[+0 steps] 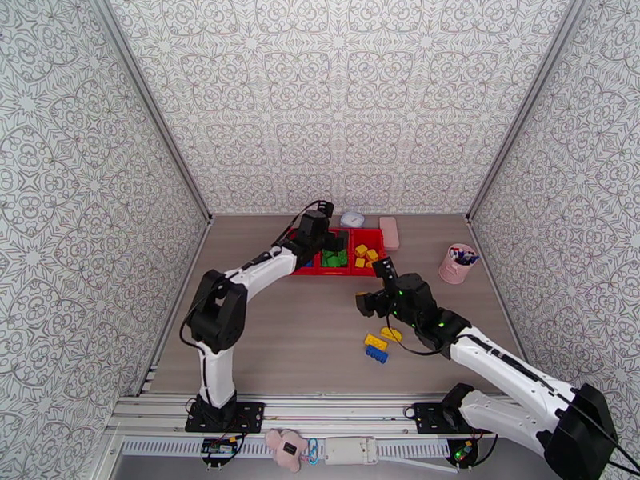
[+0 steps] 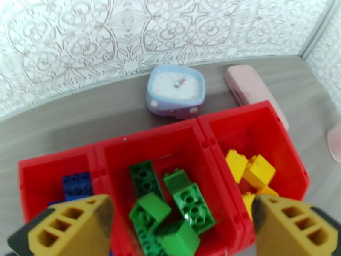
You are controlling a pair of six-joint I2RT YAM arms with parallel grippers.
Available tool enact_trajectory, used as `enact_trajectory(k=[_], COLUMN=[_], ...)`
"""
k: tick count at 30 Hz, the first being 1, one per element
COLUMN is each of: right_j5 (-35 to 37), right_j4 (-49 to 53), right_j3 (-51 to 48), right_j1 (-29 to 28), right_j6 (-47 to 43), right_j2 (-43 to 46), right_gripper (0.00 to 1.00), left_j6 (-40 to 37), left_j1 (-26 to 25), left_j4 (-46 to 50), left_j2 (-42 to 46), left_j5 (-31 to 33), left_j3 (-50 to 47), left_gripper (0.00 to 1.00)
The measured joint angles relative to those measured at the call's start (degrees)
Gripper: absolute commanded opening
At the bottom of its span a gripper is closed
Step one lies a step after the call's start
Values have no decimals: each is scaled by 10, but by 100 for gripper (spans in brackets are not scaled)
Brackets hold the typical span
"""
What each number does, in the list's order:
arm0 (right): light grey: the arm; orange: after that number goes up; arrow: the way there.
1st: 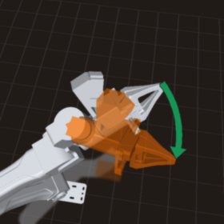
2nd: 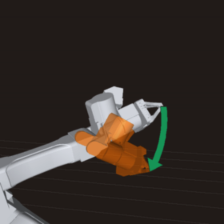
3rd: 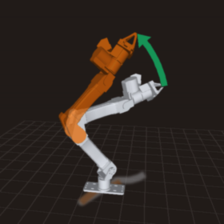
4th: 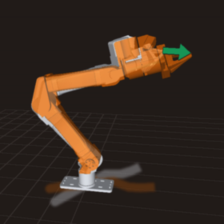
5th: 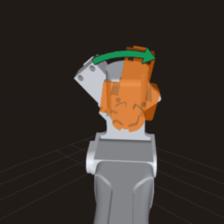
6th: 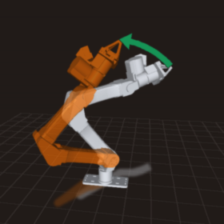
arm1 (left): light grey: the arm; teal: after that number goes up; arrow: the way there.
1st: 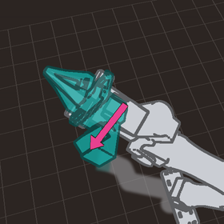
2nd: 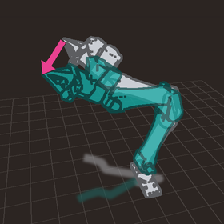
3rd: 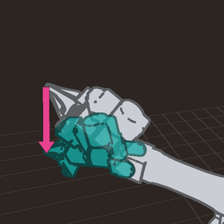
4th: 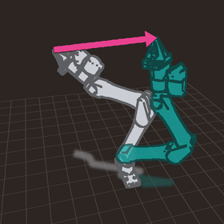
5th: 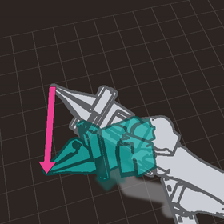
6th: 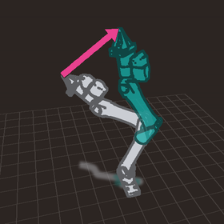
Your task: Sort the legos into containers by color
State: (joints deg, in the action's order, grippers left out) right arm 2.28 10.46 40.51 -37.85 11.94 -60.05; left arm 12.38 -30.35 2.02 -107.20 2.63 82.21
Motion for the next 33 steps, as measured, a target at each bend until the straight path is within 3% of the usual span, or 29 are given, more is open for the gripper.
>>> enact_trajectory(k=[7,15,23,33], right_j5=[11,37,74,116], right_j4=[71,155,196,211], right_j3=[7,21,21,-5], right_j1=[0,0,-1,-17], right_j6=[-5,18,111,237], right_j2=[18,13,-29,-73], right_gripper=[89,88,88,89], left_j6=[-35,-117,-181,-236], left_j1=[-18,-78,-96,-96], left_j4=[-68,-23,35,-3], left_j2=[213,376,456,460], left_j5=[-39,-75,-118,-218], left_j3=[-200,-337,-367,-452], left_gripper=[98,99,99,100])
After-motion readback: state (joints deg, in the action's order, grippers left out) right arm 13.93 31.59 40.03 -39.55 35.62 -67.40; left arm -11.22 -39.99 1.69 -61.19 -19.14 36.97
